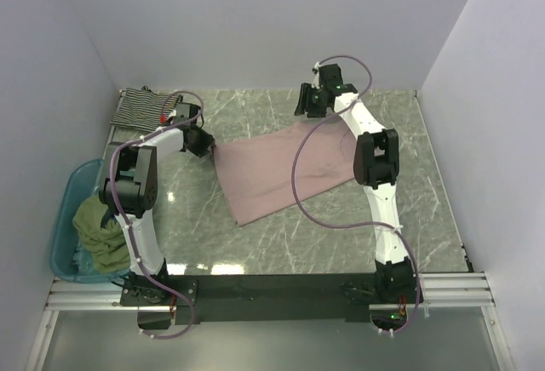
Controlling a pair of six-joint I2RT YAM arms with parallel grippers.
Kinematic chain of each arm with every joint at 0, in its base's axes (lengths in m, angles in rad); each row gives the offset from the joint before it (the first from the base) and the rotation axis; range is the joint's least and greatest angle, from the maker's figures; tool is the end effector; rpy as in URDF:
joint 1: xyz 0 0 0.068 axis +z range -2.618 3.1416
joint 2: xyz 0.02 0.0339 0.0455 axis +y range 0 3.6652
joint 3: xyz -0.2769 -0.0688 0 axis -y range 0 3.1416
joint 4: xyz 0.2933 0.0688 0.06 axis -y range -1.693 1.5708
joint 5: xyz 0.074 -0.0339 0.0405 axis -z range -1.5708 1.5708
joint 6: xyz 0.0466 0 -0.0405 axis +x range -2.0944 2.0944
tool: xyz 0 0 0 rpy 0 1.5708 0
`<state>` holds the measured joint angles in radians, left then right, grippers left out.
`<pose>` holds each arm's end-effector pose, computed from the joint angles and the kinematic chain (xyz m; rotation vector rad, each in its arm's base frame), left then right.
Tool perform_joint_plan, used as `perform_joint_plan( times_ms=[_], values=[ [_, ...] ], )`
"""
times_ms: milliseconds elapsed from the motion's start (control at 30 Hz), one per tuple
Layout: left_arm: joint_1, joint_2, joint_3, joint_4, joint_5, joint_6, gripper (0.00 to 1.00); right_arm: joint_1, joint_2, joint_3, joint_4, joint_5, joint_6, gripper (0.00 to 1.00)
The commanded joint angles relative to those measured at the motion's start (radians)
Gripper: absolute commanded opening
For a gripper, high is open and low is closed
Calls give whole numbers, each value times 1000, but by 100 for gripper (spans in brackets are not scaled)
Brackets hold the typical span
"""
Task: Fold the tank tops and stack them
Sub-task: Fold the tank top
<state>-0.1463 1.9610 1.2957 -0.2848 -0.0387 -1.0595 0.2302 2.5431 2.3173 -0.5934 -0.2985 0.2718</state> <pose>0.4585 -0.0657 0.1377 -1.1502 2.3053 -0.4274 0.6093 0.1569 0.1757 -0.0933 2.4235 0.5899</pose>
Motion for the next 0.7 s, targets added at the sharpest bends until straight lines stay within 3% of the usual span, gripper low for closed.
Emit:
perform_joint_plan(
  times_ms=[0,300,667],
  values=[
    [10,-14,-10,50,22,3,38,20,34,33,10,-17,7,59],
    [11,-33,-35,85,30,-7,37,37,37,-27,33,-22,26,57],
    [17,-132,-141,147,48,-16,24,35,5,-71,55,5,32,52]
  ],
)
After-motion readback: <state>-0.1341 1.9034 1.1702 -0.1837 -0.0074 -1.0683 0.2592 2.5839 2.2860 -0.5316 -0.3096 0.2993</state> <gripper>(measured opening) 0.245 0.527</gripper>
